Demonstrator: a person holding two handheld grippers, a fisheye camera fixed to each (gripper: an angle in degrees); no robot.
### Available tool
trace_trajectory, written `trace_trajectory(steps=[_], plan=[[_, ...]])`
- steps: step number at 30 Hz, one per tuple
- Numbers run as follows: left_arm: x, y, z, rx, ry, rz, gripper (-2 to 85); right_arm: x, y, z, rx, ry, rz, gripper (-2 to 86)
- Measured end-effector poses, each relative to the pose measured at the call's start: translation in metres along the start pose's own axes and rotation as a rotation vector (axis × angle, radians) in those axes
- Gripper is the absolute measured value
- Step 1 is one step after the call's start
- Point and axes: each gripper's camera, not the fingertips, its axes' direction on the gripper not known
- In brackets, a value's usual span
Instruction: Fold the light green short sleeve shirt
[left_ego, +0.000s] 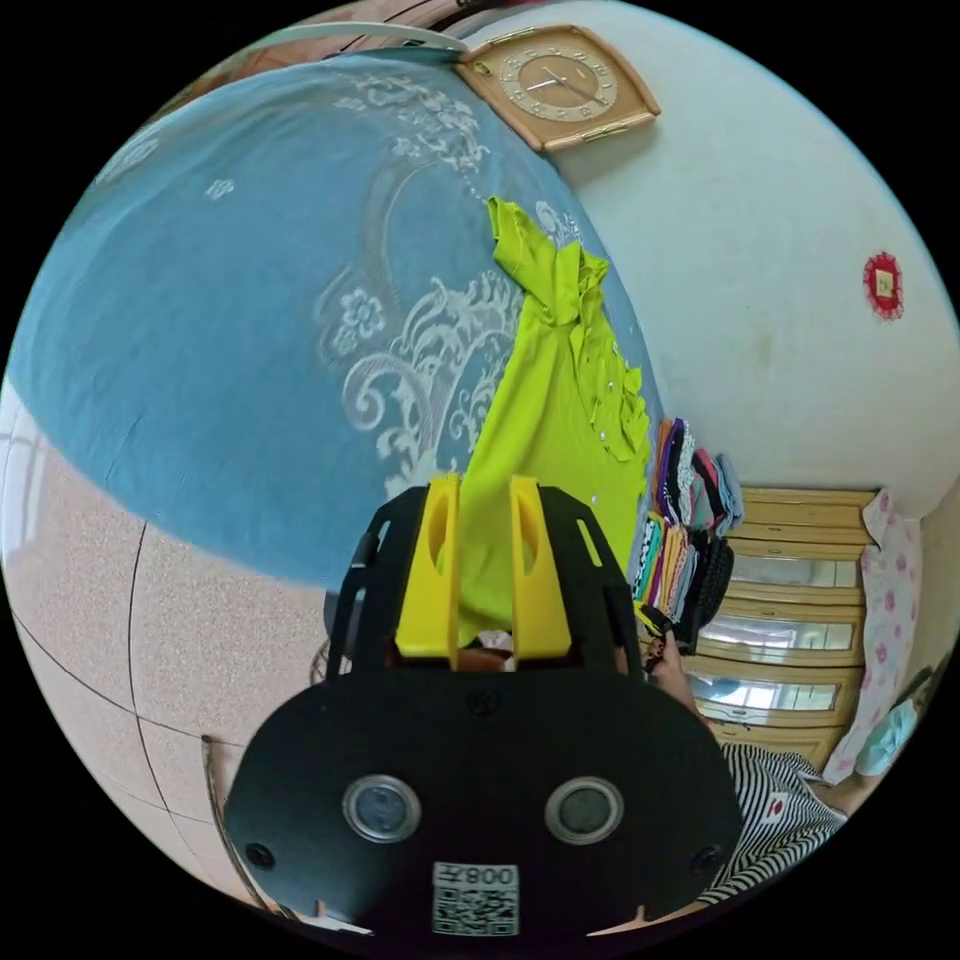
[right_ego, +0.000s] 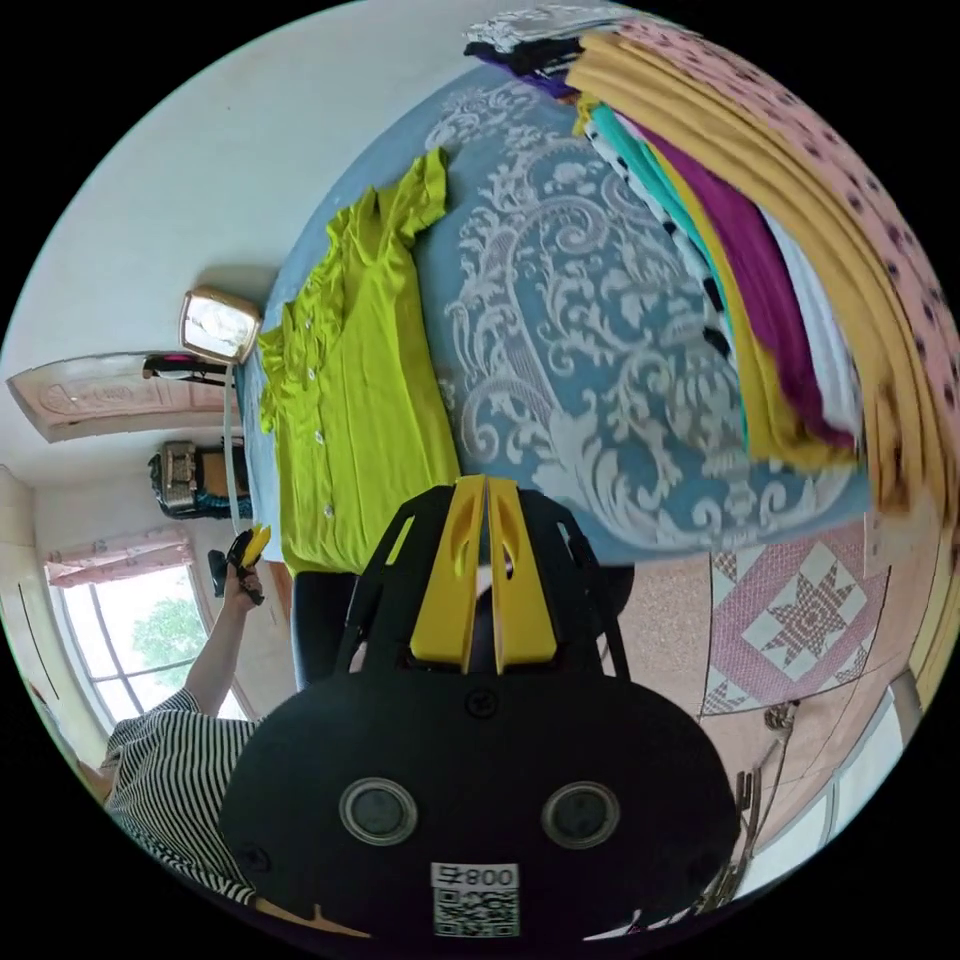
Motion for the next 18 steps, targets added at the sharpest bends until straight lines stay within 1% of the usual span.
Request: trace_trajectory(steps=[4,9,13,15,17,18], plan=[[0.019,-0.057,0.025,0.033,-0.003,0.033,9.4,-0.031,-0.066,-0.01,0.056,0.027,-0.041,3.3],[0.042,-0.146,0.072,0.052,-0.118,0.072,10.3,-0.082,-0.173,-0.012,0.127,0.161,-0.116,5.2],[0.045,-0.197,0.101,0.124,-0.193,0.051,10.4,-0.104,-0.23,0.008,0.122,0.232,-0.133,5.7],[0.041,-0.224,0.124,0.15,-0.222,0.032,9.9,-0.113,-0.256,0.032,0.079,0.273,-0.138,5.7],[0.037,-0.24,0.146,0.123,-0.243,0.024,9.1,-0.118,-0.267,0.051,0.039,0.307,-0.133,5.2],[0.034,-0.248,0.161,0.103,-0.253,0.025,8.4,-0.123,-0.268,0.052,0.073,0.336,-0.131,4.4]])
